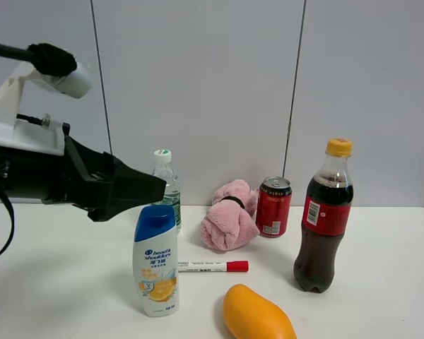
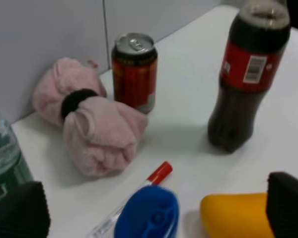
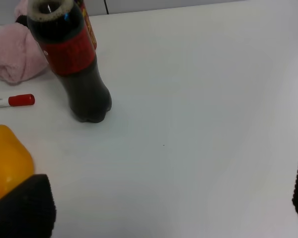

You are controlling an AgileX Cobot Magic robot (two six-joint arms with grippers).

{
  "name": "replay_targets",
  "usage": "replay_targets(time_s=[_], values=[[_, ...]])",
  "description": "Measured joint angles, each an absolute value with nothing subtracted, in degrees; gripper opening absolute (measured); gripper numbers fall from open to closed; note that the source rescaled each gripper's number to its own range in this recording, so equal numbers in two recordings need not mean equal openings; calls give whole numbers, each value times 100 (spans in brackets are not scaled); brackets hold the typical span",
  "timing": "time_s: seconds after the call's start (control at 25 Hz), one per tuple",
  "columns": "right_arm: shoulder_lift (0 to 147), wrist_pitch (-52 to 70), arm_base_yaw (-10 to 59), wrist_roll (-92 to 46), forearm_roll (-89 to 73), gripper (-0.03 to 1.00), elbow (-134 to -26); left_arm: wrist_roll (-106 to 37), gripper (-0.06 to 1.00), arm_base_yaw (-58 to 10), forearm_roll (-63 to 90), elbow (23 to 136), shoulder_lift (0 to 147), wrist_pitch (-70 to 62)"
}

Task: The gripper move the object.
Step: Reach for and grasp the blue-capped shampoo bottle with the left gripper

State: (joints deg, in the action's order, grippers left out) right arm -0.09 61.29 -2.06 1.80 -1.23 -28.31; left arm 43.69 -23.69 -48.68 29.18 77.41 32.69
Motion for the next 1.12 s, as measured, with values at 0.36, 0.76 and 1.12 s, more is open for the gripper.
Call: replay_targets(time_s=[0.36,0.76,1.12], values=[[-9,6129,-206,180,-123,100,-2831,4328,100,-1802,-5722,2793,8412,4215],[-9,6129,-206,180,-123,100,-2831,3534,100,-1710,-5985,2799,9165,4743],[-9,6129,-206,180,-123,100,-2831,2733,100,-1710,-5675,3152,9981,5243]])
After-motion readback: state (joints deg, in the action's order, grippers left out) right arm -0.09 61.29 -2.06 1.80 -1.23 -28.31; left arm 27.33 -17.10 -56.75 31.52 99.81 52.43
